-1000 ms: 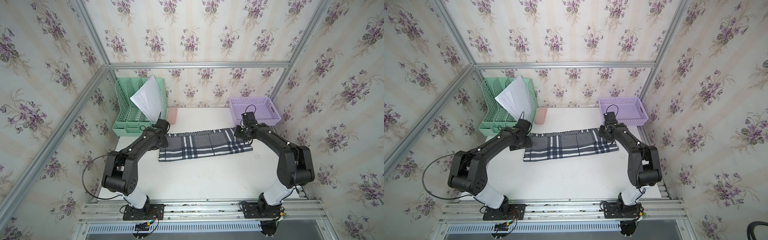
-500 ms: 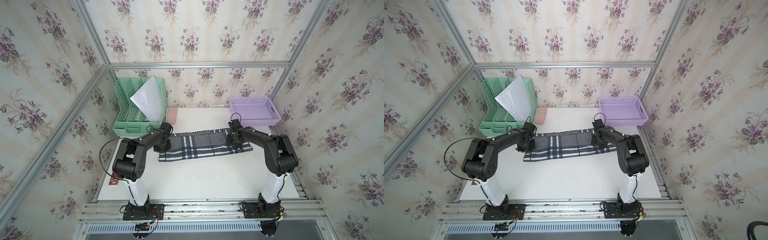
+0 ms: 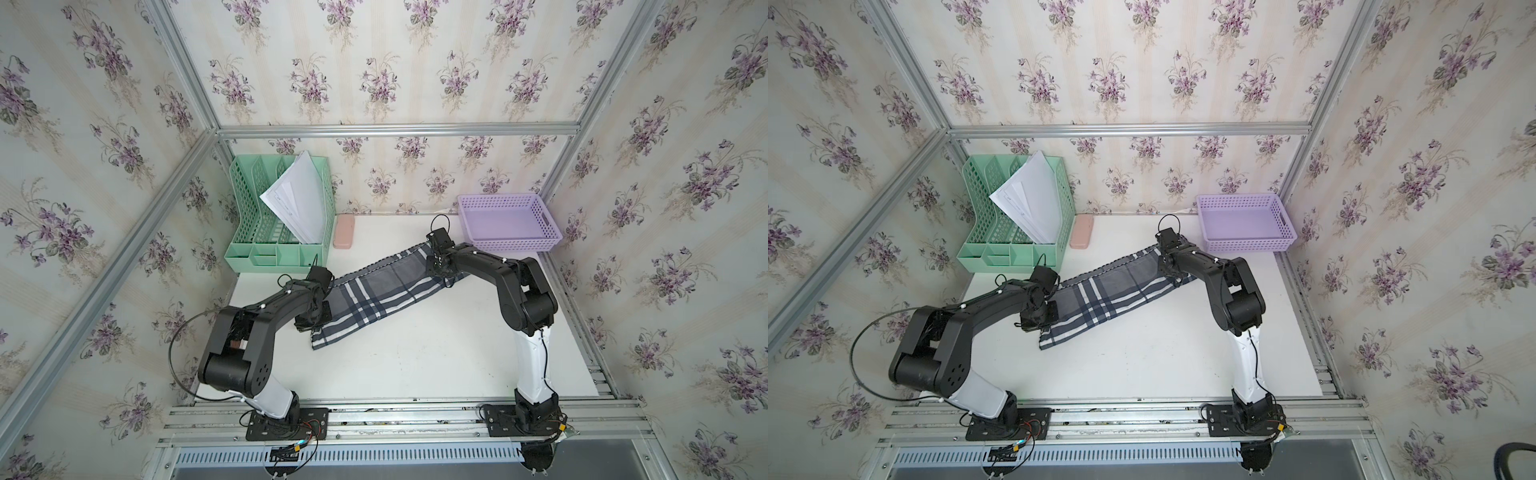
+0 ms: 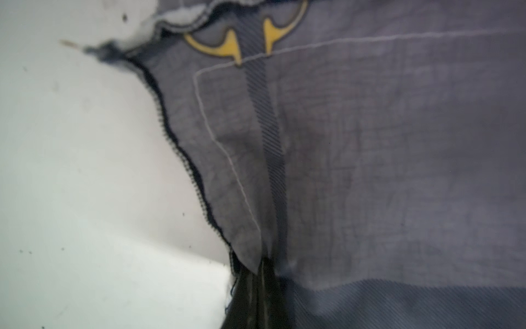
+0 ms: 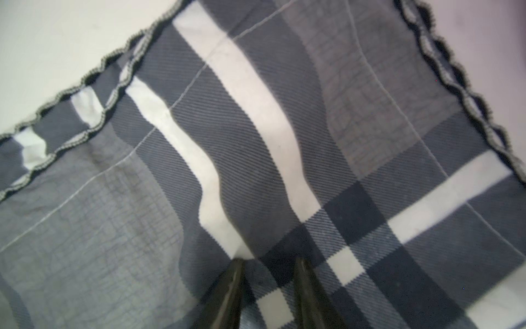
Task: Roll up the pillowcase
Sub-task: Adjust the pillowcase at the center of the board.
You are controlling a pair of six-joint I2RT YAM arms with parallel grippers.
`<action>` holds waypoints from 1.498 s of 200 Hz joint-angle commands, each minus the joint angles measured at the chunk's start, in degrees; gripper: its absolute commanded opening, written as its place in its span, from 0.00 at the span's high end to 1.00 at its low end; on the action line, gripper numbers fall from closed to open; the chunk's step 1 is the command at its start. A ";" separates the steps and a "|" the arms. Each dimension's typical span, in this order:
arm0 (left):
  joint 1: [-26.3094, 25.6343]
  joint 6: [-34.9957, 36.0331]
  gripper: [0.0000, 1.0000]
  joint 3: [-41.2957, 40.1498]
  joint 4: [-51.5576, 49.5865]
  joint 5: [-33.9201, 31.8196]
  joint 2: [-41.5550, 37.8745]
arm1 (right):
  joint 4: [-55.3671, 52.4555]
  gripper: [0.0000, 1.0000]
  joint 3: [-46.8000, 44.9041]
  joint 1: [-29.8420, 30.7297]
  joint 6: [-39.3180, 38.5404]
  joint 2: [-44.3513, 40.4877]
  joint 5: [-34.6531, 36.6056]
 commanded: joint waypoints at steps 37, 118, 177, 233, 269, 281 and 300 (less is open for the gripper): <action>-10.05 -10.38 0.99 -5.84 -1.08 10.51 -5.67 | -17.81 0.55 33.48 -1.19 -3.56 21.23 -5.23; -27.48 -15.31 0.70 7.64 -8.20 14.14 -3.68 | -11.54 0.22 37.91 -5.52 -8.70 7.75 -13.55; -28.19 -14.64 0.22 10.45 -22.06 8.60 -21.46 | 0.38 0.21 -2.10 -2.82 -8.44 -21.24 -16.50; -13.39 1.77 0.20 9.58 -8.91 4.81 -15.77 | 9.51 0.50 -24.05 11.45 -0.16 -29.49 -20.60; -9.78 8.88 0.33 14.30 -6.36 3.89 -0.50 | 12.55 0.72 -26.90 13.88 6.54 -24.91 -22.41; -9.30 8.83 0.53 14.27 -5.57 3.19 2.28 | 13.00 0.80 -27.05 13.94 6.76 -23.11 -22.11; -8.80 8.26 0.57 10.95 -0.93 3.11 2.79 | 12.51 0.83 -26.58 14.08 5.73 -20.64 -20.60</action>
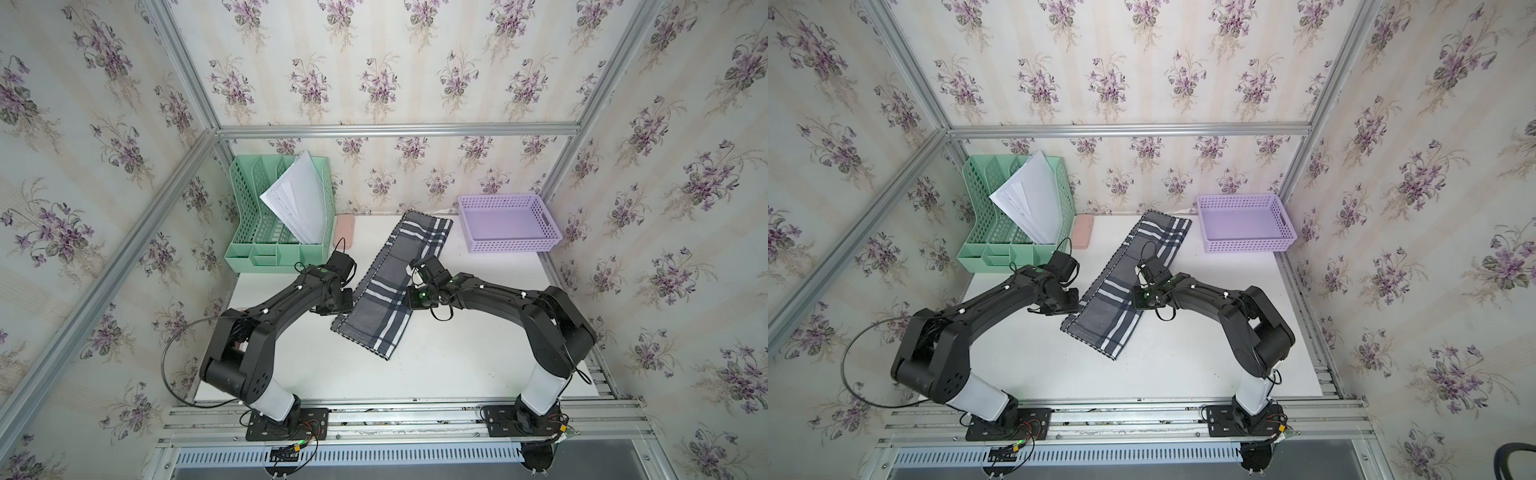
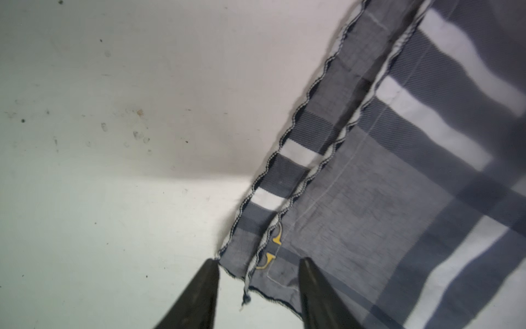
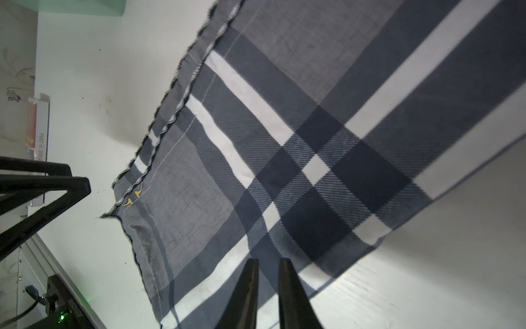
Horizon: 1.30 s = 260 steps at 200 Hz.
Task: Roll up the pillowcase
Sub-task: Adjust the pillowcase at the center of the board.
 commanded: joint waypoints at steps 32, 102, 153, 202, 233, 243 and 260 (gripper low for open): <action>1.05 0.70 0.74 -4.57 5.72 2.21 3.48 | -2.08 0.93 2.17 0.06 -0.83 5.42 6.20; -4.34 -4.93 0.84 -11.80 5.62 7.76 2.14 | -6.93 0.97 0.81 -3.36 -4.63 6.63 13.97; -12.64 -12.00 0.83 -9.99 -0.31 13.73 -4.25 | -11.26 0.98 -0.31 -5.58 -11.67 3.74 16.69; -13.68 -17.57 0.71 -10.98 -8.18 15.85 -19.49 | -12.78 0.96 -5.72 -5.53 -13.35 -1.28 9.98; -13.03 -16.26 0.60 -9.81 -3.48 13.00 -23.49 | -12.69 0.98 -10.27 -5.15 -14.94 -4.71 8.21; -13.08 -15.13 0.60 -9.60 0.87 15.73 -21.63 | -13.02 1.00 -11.27 -5.14 -16.01 -5.74 8.10; -13.13 -12.62 0.57 -7.18 5.16 20.22 -15.23 | -14.17 1.00 -11.65 -5.16 -16.53 -7.01 10.60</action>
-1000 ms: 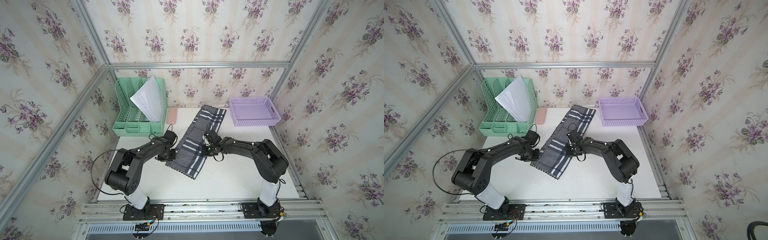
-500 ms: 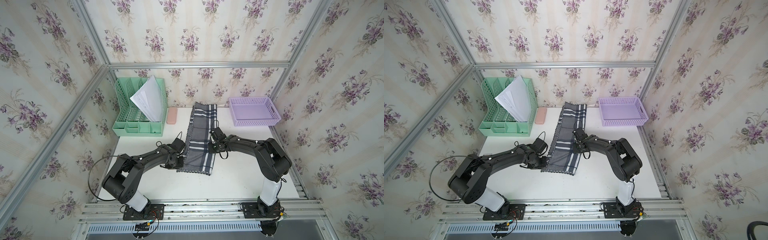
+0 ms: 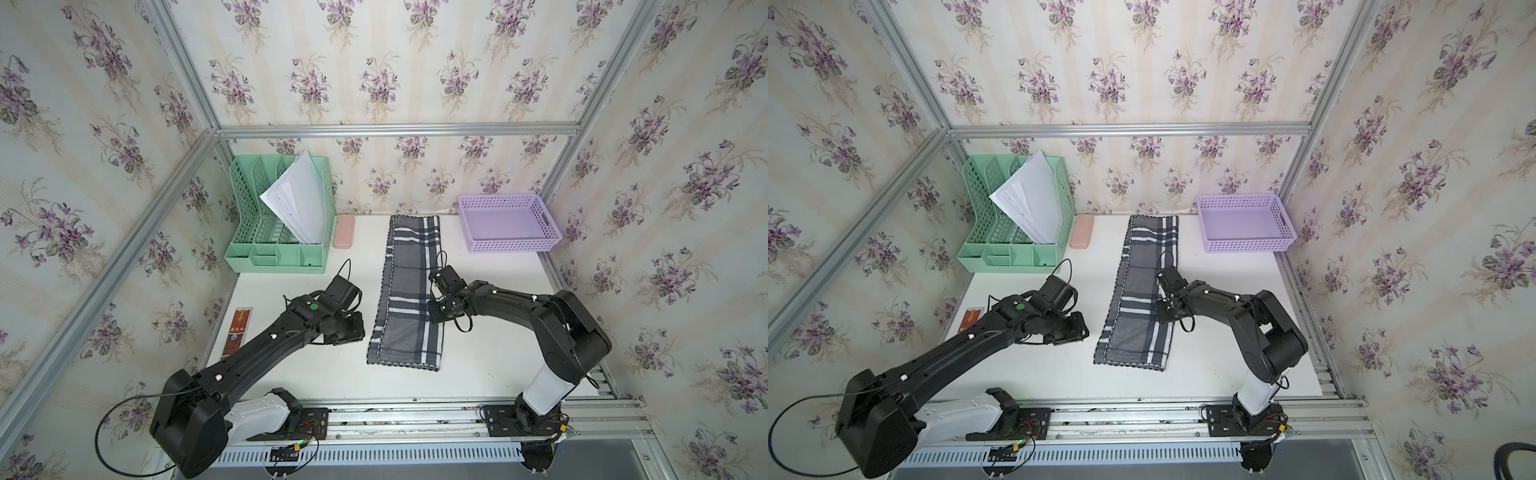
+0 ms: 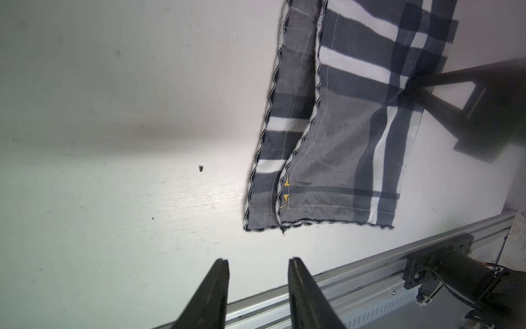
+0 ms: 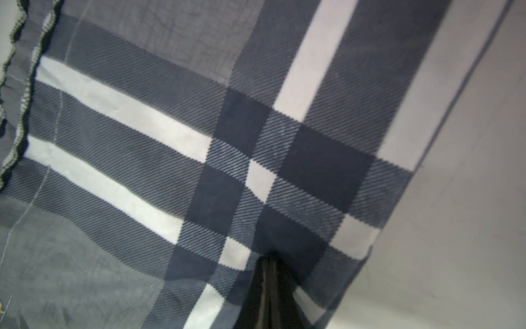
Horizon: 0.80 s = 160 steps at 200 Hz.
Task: Roll up the pillowcase
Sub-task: Adjust the pillowcase at the center of the board.
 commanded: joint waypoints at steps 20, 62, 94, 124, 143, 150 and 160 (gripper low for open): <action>-0.26 6.42 0.56 6.07 9.78 8.16 15.25 | -6.27 0.99 -0.95 0.06 -2.15 -1.44 4.11; -0.44 10.23 0.53 12.90 12.32 11.78 25.39 | -4.98 0.98 1.07 0.04 -1.38 0.68 4.08; -0.46 9.35 0.53 12.35 13.54 12.12 30.16 | -4.12 0.97 1.97 0.09 -1.11 2.25 4.67; -0.54 9.11 0.52 10.76 14.26 11.78 33.21 | -3.40 0.97 2.23 0.10 -1.30 3.00 4.48; -0.54 9.05 0.59 10.11 15.62 11.62 33.75 | -3.28 0.97 2.33 0.08 -1.28 3.60 4.56; -0.54 8.99 0.61 10.34 15.62 11.54 33.88 | -3.34 0.96 2.42 0.09 -1.15 3.78 4.67; -0.54 9.01 0.65 11.02 14.82 11.18 34.13 | -3.56 0.95 2.64 -0.01 -0.80 3.81 5.13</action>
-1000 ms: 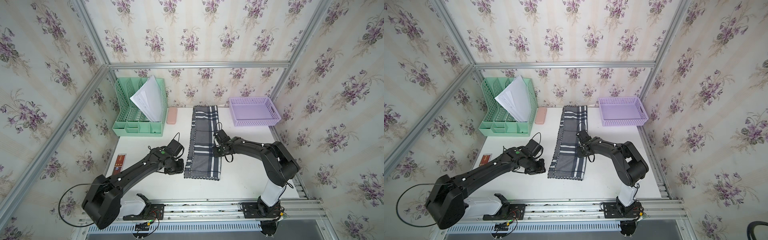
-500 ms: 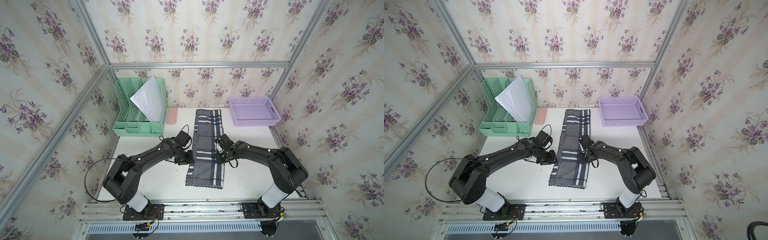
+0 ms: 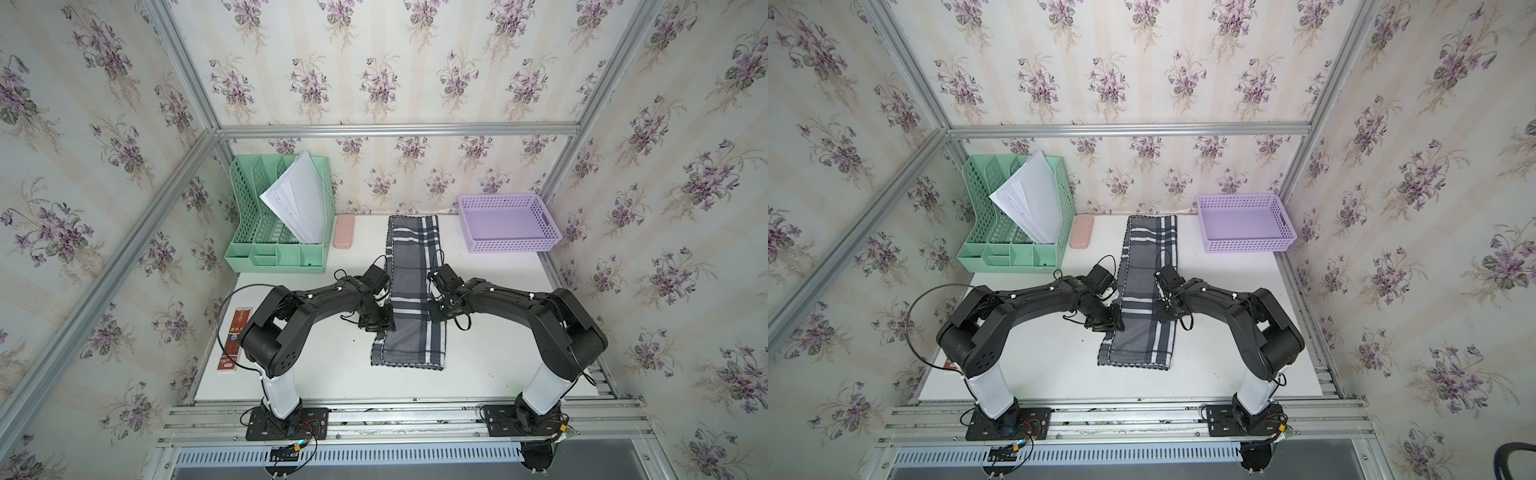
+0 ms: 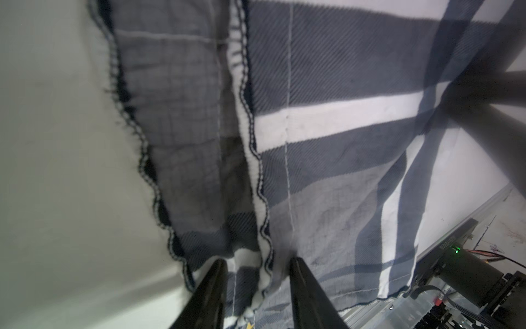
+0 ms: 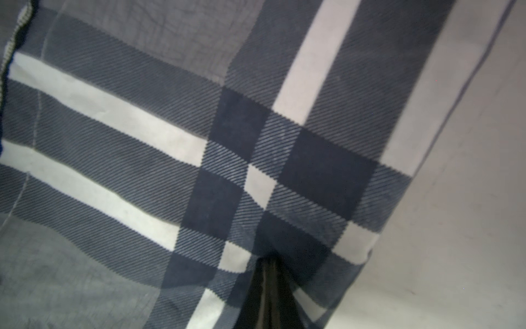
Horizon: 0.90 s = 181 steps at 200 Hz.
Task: Roll up the pillowcase
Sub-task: Adjust the pillowcase at the center of the board.
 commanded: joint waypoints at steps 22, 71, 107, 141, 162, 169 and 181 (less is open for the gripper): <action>-0.05 0.36 0.71 1.18 -1.87 -2.14 -0.13 | -1.90 0.86 -0.14 -0.07 1.53 -0.51 1.83; 0.02 0.14 0.51 3.55 -6.55 -4.43 -0.74 | -2.55 0.74 2.19 -0.35 2.25 -2.96 1.08; -0.06 -0.16 0.61 3.33 -4.98 -3.96 -1.03 | -2.24 0.73 1.67 -0.42 2.59 -2.42 1.60; -0.06 -0.36 0.67 3.45 -4.10 -2.55 -0.55 | -1.23 0.72 0.96 -0.42 2.94 -2.08 1.78; -0.15 -0.22 0.67 3.46 -3.96 -2.82 -0.83 | -1.05 0.72 1.04 -0.42 3.11 -1.53 1.79; -0.10 -0.14 0.67 3.54 -3.91 -2.60 -0.74 | -0.88 0.71 0.94 -0.42 3.17 -1.37 1.78; -0.18 -0.36 0.68 3.49 -3.56 -2.25 -0.65 | -0.41 0.71 0.87 -0.42 3.19 -1.13 1.70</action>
